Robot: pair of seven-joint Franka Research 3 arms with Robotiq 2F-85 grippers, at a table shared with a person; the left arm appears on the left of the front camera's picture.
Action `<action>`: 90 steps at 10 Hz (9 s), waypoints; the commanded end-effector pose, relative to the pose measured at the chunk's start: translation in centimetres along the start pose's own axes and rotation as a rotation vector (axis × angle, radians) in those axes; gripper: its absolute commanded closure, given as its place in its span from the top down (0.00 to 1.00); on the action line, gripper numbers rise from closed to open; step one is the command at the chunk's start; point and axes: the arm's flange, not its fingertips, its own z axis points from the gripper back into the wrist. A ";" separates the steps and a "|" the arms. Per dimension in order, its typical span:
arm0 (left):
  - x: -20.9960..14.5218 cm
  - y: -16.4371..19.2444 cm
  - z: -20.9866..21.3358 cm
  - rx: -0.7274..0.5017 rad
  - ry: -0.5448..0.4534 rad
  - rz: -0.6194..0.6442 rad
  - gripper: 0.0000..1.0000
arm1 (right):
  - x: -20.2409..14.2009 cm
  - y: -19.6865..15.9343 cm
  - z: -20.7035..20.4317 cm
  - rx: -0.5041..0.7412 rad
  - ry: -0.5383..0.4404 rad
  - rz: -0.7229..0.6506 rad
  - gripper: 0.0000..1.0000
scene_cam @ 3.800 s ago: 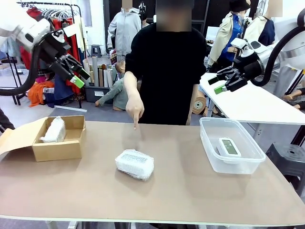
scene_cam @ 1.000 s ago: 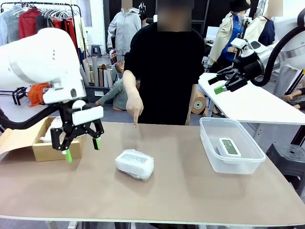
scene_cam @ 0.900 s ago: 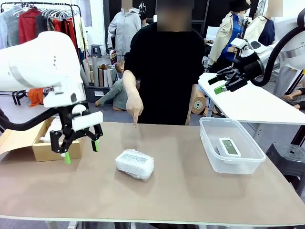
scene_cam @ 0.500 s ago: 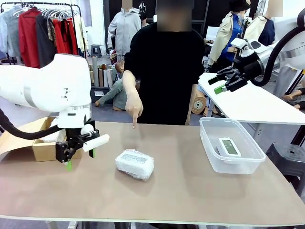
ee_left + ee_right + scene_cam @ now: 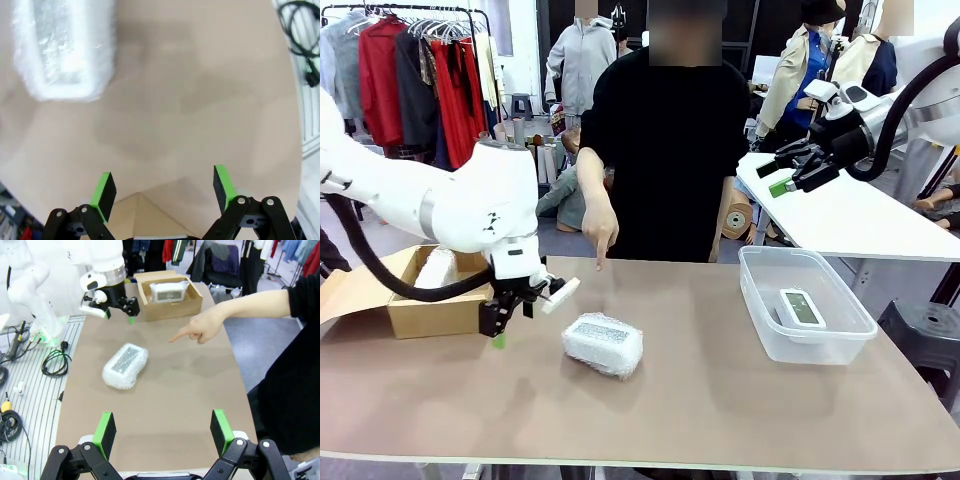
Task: Separate and place wrapped and unwrapped clocks.
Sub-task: Pick up the Digital clock indicated by the person, then if the picked Digital clock is wrapped, place it in the Package Box ; if not, place it in the Organizing box.
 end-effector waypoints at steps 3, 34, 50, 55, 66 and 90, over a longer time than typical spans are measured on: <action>2.3 2.3 1.7 0.100 -0.050 0.180 1.00 | 0.1 0.1 0.1 -0.002 0.000 0.008 1.00; 7.4 6.3 -5.6 0.035 -0.326 0.146 1.00 | 0.1 0.1 0.1 -0.002 0.000 0.008 1.00; 8.1 13.4 9.6 0.092 -0.022 0.166 0.00 | 0.1 0.1 0.1 -0.002 0.000 0.008 1.00; 10.7 18.5 16.4 0.163 0.049 0.156 0.00 | 0.1 0.1 0.1 -0.002 0.000 0.008 1.00; 11.2 19.5 18.9 0.209 0.053 0.150 0.00 | 0.1 0.1 0.1 -0.002 0.000 0.008 1.00; 7.9 16.1 35.5 0.281 0.461 0.486 0.00 | 0.1 0.1 0.1 -0.002 0.000 0.008 1.00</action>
